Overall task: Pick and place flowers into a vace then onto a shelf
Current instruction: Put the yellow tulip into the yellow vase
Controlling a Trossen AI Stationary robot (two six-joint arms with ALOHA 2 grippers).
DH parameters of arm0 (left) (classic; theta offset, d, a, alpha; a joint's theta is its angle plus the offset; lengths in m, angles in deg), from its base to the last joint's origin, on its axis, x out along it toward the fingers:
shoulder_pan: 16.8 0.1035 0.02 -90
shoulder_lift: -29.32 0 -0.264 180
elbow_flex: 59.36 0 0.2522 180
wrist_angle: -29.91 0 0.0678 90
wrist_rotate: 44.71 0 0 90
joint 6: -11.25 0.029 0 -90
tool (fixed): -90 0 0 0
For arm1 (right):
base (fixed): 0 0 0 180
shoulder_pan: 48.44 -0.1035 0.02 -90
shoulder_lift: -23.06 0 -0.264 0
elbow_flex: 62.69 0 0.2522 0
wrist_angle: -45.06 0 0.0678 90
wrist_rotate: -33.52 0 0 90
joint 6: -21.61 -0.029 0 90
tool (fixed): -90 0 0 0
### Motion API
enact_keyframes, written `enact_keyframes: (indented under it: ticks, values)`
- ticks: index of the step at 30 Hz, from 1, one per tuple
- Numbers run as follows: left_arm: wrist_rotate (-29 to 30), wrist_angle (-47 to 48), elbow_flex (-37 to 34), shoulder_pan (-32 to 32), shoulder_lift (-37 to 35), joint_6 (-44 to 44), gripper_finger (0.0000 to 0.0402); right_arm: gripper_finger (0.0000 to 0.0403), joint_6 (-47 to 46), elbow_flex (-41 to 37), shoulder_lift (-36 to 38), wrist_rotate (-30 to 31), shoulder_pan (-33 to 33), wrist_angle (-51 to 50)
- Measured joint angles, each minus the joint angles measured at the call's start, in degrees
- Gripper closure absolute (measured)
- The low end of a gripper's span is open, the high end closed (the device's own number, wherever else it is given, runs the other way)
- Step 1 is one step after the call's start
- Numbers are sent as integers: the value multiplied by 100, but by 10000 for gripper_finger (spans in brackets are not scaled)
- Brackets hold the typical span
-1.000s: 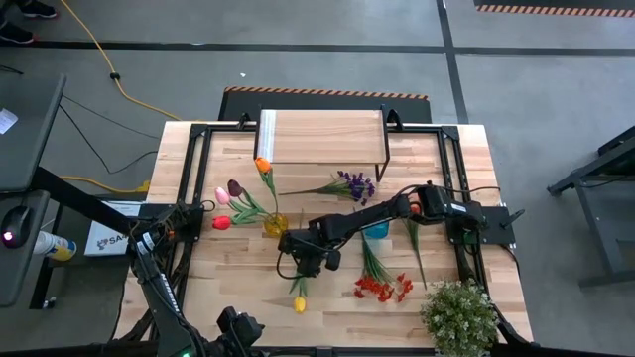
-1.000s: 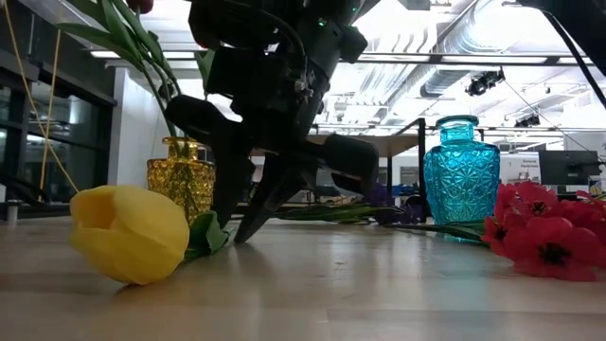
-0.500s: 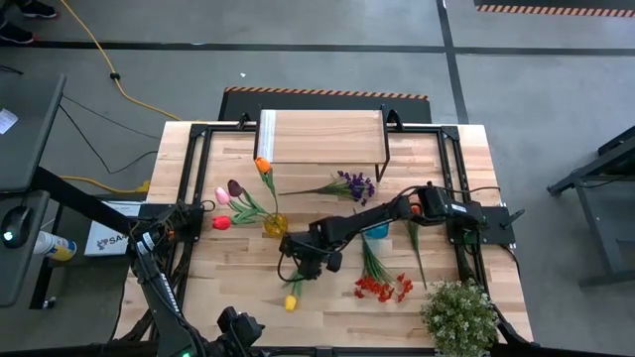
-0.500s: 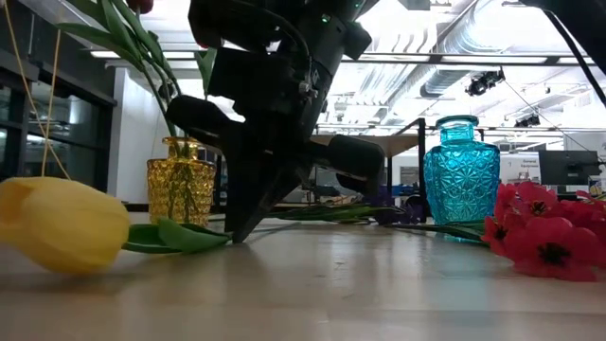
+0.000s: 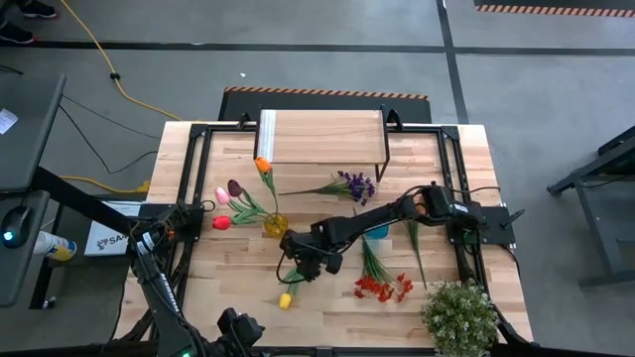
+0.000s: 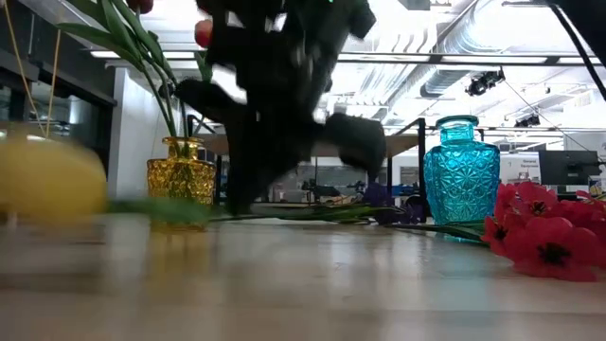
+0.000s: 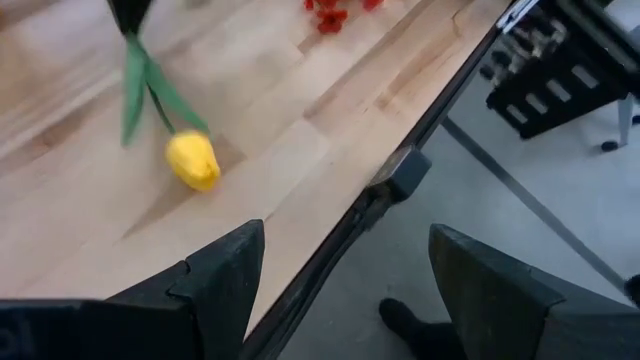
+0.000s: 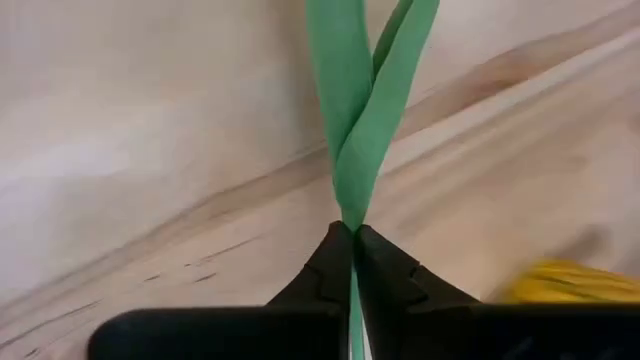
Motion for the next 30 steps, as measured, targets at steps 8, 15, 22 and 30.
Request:
enact_keyframes:
  ticks: [8, 15, 22, 30]
  values:
    - [-1038, -4, 0, -2, 0, -15, 85, 402, -575, 7, 511, -244, -207, 66]
    - [-1393, 12, 0, -4, 0, -17, 85, 402, -1290, 11, 862, -403, -311, 180]
    - [-1979, 19, 0, -7, 0, -17, 85, 402, -2077, 16, 1051, -671, -307, 428]
    - [-2755, 1, 2, -247, 34, -550, 85, 402, -2693, 20, 1098, -859, -308, 618]
